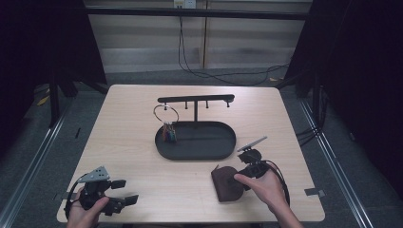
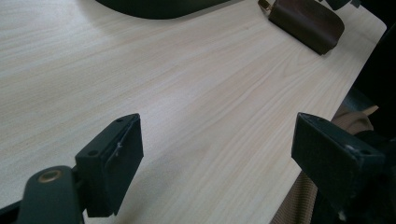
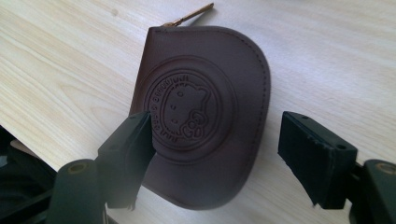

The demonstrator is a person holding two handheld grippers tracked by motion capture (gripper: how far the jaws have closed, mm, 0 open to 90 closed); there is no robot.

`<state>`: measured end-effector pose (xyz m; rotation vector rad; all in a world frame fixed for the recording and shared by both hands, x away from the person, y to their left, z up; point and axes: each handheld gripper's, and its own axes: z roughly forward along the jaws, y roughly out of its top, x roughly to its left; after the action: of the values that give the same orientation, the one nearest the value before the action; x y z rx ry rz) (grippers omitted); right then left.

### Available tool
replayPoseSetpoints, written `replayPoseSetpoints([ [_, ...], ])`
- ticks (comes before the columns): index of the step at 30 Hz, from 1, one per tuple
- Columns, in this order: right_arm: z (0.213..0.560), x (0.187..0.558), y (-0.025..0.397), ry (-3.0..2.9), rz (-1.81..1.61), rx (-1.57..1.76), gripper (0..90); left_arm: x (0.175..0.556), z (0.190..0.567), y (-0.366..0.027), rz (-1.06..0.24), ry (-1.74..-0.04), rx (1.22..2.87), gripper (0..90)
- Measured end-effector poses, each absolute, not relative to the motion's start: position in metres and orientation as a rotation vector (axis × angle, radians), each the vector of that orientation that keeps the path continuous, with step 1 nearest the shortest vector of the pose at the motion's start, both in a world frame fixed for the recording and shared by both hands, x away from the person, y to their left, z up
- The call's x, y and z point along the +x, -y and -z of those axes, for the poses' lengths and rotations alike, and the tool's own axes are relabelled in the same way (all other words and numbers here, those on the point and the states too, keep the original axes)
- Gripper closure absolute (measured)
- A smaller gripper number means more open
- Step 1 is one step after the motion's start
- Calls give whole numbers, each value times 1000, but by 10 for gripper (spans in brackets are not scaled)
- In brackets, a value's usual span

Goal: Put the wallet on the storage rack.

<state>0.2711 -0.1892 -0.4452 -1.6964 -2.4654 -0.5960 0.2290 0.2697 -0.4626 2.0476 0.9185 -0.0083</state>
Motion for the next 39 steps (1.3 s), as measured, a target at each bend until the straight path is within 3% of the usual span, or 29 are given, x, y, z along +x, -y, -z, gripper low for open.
replayPoseSetpoints([
  [13, 460, 291, 172, 2410, 414, -1712, 256, 230, 462, -272, 10, -920, 2041, 167],
  [28, 463, 290, 175, 2363, 451, -1727, 330, 231, 463, -271, 19, -925, 2049, 170],
  [34, 460, 292, 189, 2299, 526, -1764, 555, 231, 463, -272, 23, -925, 2049, 170],
  [37, 457, 292, 193, 2301, 538, -1763, 637, 231, 463, -272, 23, -925, 2049, 169],
  [39, 455, 291, 192, 2302, 536, -1769, 644, 231, 463, -272, 20, -923, 2056, 170],
])
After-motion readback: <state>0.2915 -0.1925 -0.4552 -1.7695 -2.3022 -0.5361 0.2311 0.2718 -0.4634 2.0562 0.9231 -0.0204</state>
